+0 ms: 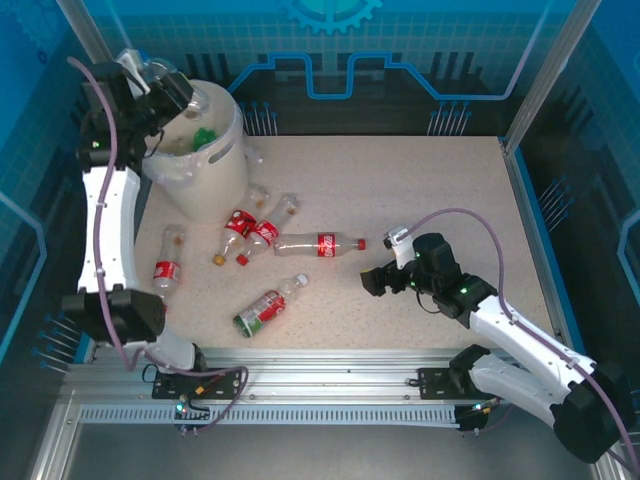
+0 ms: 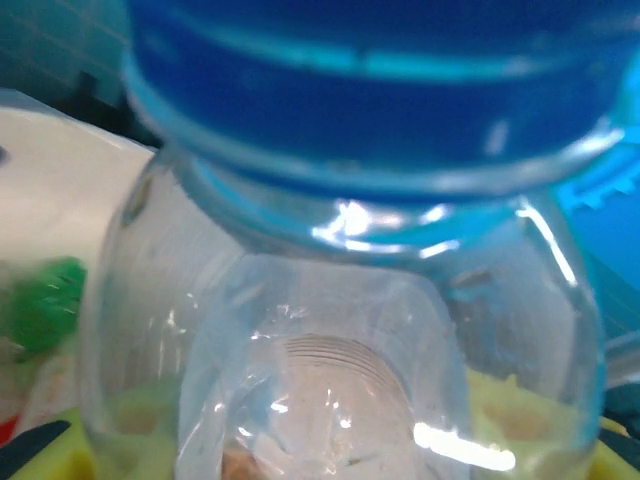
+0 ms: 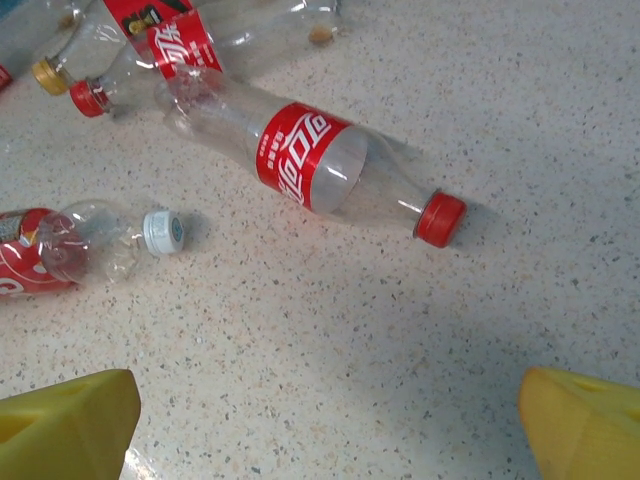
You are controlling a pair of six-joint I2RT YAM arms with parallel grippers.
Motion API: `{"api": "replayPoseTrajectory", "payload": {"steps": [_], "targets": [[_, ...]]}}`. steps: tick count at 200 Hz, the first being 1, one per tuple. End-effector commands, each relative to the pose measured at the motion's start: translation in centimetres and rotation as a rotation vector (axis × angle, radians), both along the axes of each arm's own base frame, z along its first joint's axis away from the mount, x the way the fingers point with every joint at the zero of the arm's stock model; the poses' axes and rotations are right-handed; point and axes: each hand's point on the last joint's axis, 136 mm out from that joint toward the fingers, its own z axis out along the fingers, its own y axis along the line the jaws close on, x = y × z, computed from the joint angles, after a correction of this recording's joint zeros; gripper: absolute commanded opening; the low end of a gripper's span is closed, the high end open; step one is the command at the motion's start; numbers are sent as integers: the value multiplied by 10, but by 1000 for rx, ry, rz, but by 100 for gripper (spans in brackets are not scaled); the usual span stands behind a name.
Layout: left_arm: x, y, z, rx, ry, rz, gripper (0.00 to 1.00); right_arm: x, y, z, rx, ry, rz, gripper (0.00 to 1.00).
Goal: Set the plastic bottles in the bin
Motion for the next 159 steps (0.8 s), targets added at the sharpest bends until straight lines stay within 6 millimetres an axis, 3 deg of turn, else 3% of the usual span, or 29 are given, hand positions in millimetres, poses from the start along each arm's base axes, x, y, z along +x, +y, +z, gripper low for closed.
{"api": "replayPoseTrajectory", "payload": {"steps": [1,48,89,136,151,159], "targets": [[13,18,-39,46,162,11,10,-2,3,-5,1,0,16,98],[38,21,-94,93,380,-53,10,-4,2,-9,-5,1,20,98],[42,34,-135,179,495,-23,10,-5,2,-16,-14,11,29,98],[43,20,-165,263,569,-100,24,-3,4,-19,-23,18,39,98],[43,18,-168,271,577,-110,32,-3,5,-18,-26,20,43,98],[43,17,-169,278,578,-116,41,-3,5,-17,-27,18,42,98]]}}
